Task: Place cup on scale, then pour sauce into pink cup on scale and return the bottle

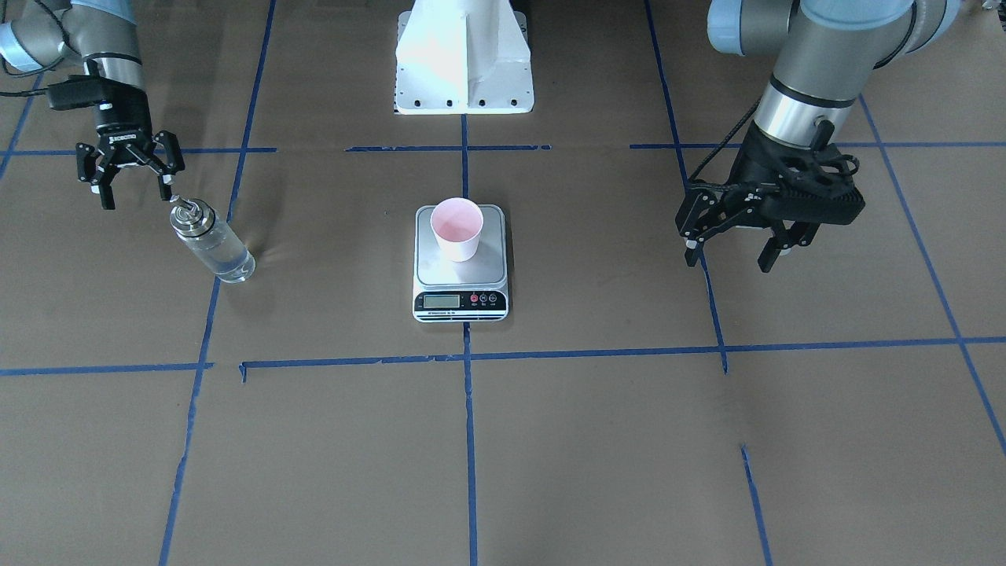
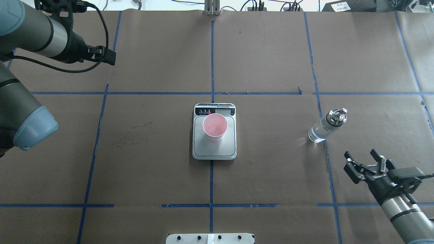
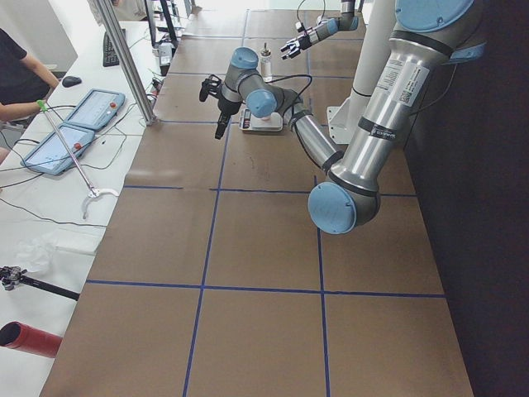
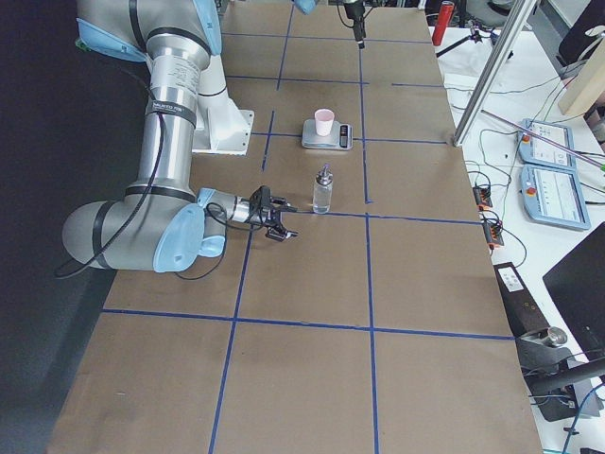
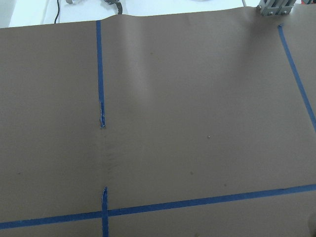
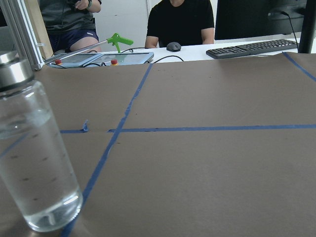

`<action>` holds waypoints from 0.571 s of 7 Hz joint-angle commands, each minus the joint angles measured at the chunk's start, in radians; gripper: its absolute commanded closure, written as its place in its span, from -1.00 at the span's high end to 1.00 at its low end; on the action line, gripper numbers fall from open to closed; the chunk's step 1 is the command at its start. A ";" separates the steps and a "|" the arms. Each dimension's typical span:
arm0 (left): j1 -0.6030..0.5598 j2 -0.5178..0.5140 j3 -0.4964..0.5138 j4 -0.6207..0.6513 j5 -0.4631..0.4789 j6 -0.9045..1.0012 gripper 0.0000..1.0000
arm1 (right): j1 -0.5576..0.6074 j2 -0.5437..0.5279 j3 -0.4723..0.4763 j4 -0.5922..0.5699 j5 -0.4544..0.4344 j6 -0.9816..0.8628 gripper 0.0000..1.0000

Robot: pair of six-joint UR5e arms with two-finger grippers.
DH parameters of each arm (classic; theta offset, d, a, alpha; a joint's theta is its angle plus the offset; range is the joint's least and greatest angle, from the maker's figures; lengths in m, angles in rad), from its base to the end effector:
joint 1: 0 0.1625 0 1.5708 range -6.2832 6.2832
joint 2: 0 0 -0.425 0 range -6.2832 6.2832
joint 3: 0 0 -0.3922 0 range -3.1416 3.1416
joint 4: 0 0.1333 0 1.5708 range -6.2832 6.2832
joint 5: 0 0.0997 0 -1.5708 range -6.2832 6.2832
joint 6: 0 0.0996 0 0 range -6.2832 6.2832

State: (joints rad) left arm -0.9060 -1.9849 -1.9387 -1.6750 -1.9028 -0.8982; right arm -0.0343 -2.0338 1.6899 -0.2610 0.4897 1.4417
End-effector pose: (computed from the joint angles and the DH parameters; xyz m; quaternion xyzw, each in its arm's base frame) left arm 0.2817 -0.5228 0.2575 0.1950 0.4038 -0.0334 0.8932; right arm -0.2821 -0.2116 0.6196 0.4741 -0.3761 0.1762 0.7763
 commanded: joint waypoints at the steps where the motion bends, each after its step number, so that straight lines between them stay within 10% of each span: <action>1: -0.001 0.006 0.001 -0.003 0.001 0.013 0.89 | 0.011 -0.059 -0.094 0.270 0.108 -0.161 1.00; 4: -0.101 0.073 0.012 -0.008 -0.103 0.270 0.89 | 0.531 0.010 -0.139 0.350 0.704 -0.404 1.00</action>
State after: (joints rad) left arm -0.9394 -1.9414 -1.9353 -1.6813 -1.9355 -0.7478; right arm 0.2578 -2.0662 1.5587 0.0804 0.9247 1.1500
